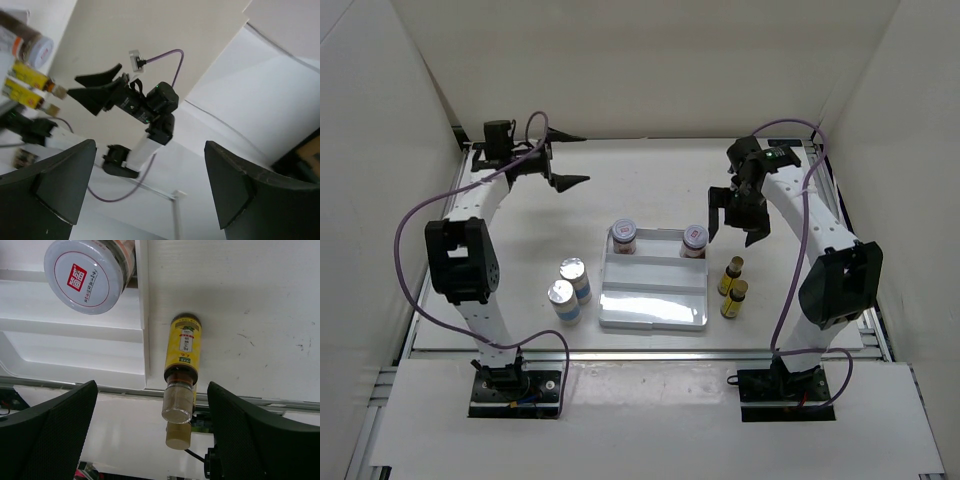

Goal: Organize the condiment bottles

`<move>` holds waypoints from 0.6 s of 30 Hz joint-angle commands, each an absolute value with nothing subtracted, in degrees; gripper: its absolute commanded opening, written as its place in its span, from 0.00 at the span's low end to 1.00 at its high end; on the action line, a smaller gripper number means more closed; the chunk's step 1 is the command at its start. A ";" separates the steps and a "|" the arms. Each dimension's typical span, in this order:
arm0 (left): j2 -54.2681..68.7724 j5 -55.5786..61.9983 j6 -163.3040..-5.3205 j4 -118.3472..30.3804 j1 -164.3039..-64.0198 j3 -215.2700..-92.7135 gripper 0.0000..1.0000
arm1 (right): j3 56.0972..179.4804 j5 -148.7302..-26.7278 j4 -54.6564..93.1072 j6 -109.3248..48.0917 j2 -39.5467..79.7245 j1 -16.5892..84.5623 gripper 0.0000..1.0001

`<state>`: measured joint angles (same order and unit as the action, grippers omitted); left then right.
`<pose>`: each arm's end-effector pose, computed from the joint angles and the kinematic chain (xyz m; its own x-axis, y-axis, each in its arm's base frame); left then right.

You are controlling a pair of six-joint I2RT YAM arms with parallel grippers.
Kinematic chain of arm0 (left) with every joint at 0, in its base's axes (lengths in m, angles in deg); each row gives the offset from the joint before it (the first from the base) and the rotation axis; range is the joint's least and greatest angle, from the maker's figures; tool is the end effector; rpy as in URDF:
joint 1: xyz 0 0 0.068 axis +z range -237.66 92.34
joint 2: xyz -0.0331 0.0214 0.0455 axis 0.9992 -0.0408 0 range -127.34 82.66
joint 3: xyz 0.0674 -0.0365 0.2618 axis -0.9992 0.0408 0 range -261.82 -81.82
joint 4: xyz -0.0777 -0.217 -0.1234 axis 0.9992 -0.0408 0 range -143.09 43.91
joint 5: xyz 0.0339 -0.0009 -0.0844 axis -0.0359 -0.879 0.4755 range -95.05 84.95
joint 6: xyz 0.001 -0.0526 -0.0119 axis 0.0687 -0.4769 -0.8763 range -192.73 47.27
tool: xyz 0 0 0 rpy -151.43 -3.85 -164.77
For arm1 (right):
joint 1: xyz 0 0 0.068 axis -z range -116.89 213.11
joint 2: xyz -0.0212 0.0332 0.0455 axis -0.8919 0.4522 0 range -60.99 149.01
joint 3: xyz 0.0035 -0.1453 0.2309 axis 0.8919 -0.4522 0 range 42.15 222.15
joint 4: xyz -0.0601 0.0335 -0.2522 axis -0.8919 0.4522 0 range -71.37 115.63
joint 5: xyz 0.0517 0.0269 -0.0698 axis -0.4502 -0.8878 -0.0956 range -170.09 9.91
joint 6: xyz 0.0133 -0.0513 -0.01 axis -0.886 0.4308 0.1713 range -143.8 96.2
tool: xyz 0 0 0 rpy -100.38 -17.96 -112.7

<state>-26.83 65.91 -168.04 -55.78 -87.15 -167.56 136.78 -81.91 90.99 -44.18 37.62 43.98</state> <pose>0.4283 -0.0298 0.2715 -0.7315 -0.3313 0.5959 -0.6214 -0.0357 -0.7827 0.3152 0.1105 0.3108 -0.9771 0.0293 -0.2106 0.0059 0.9938 0.1112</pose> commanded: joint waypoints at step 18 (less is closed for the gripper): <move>-5.42 8.81 -112.55 -122.45 -84.59 -179.21 1.00 | 132.25 -71.48 100.90 -47.88 34.54 37.54 0.95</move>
<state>-11.53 27.79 -117.62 -110.55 -85.07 -177.72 133.59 -75.03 94.53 -45.49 35.91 37.27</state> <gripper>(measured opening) 0.998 0.951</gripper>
